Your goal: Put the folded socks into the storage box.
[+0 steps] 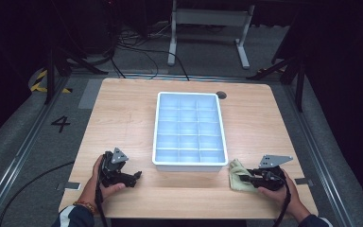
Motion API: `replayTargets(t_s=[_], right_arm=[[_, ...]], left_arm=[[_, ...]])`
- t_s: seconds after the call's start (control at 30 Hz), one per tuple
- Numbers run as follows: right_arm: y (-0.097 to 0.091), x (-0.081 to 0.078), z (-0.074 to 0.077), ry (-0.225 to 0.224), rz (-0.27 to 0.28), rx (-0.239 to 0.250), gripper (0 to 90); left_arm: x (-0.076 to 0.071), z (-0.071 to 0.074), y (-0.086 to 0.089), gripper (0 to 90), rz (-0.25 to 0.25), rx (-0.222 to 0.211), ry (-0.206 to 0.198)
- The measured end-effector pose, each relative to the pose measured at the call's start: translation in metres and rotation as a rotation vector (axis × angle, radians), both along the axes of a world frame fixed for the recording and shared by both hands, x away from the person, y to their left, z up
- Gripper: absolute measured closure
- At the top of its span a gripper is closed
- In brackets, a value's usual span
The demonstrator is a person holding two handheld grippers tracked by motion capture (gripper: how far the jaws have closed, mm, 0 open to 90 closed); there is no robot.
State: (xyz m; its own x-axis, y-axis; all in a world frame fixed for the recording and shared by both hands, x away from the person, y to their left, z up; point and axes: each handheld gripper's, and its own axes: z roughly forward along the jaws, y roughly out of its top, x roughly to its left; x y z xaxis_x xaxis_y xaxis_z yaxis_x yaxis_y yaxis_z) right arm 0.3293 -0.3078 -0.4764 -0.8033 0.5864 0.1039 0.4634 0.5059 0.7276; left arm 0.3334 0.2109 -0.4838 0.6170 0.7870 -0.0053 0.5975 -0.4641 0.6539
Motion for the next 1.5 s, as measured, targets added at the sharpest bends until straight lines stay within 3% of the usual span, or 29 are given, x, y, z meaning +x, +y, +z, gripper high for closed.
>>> replayTargets(t_s=[0.33,0.8,1.1,1.5], right_arm=[[-0.009,-0.005,0.006,-0.045,-0.014,0.016,72.8],[-0.034,-0.008,0.025,-0.119,-0.081,0.102,72.9],[-0.041,-0.005,0.039,-0.162,-0.107,0.141,72.9],[-0.040,0.001,0.057,-0.217,-0.105,0.136,72.9]], left_arm=[[0.000,0.000,0.000,0.3,0.000,0.000,0.000],[0.000,0.000,0.000,0.3,0.001,0.000,0.000],[0.000,0.000,0.000,0.3,0.001,0.000,0.000],[0.000,0.000,0.000,0.3,0.001,0.000,0.000]])
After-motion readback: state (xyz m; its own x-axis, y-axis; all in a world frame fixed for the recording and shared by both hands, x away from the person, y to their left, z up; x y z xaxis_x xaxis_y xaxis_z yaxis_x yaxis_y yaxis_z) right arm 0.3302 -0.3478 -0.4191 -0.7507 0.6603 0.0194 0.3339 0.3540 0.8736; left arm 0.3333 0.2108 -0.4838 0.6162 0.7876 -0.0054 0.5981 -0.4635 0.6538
